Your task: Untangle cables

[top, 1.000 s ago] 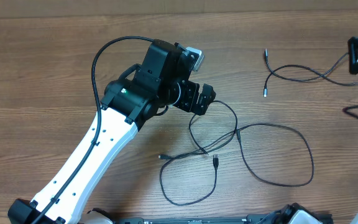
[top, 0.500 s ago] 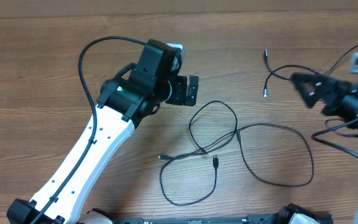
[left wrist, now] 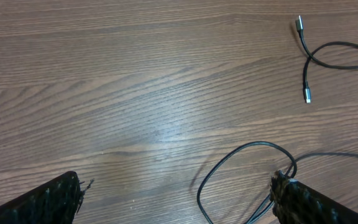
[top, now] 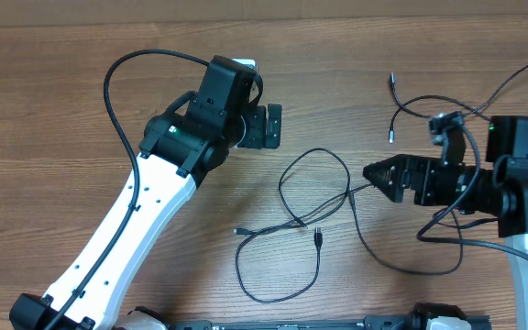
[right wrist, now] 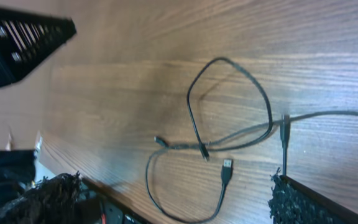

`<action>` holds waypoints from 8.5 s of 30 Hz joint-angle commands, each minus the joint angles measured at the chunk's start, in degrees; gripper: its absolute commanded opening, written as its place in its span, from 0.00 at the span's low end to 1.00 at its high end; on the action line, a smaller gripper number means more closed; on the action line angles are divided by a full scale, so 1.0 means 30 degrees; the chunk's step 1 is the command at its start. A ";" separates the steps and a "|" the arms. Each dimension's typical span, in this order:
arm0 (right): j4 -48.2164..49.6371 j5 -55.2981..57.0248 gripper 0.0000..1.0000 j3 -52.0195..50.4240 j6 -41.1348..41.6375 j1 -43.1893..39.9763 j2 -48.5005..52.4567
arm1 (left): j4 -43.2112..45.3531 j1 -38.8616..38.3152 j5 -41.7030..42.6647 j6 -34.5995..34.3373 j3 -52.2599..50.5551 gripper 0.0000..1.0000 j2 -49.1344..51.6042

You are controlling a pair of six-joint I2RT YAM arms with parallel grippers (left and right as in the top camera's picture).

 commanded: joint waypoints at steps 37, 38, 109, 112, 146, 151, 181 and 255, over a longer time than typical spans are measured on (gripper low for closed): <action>0.7300 0.1333 1.00 -0.6229 0.0845 0.1705 0.2280 | -0.0029 0.0189 -0.0379 0.0015 -0.0066 1.00 -0.0036; 0.7475 0.1319 1.00 -0.6229 0.0852 0.1705 0.2674 | -0.0029 0.0189 -0.0372 0.0015 -0.0066 1.00 -0.0036; 1.3151 0.3672 0.93 -0.8495 0.1202 0.3723 0.7140 | -0.0029 0.0189 -0.0372 0.0015 -0.0066 1.00 -0.0036; 1.2823 0.2106 0.89 -0.8677 0.1202 0.3723 0.7140 | -0.0029 0.0189 -0.0372 0.0015 -0.0066 1.00 -0.0036; 1.7034 0.2747 0.29 -0.9887 0.1647 0.3723 0.9245 | -0.0029 0.0189 -0.0372 0.0015 -0.0066 1.00 -0.0036; 1.7019 0.2747 0.09 -0.9814 0.2375 0.3723 0.9238 | -0.0029 0.0189 -0.0372 0.0015 -0.0066 1.00 -0.0036; 0.5297 0.2535 0.04 0.1217 0.2980 0.3723 0.7890 | -0.0029 0.0189 -0.0372 0.0015 -0.0066 0.99 -0.0036; 0.8211 -0.0699 0.04 1.1300 0.6929 0.3723 0.3439 | 0.0896 0.0182 0.3650 -0.0284 -0.0066 1.00 -0.0044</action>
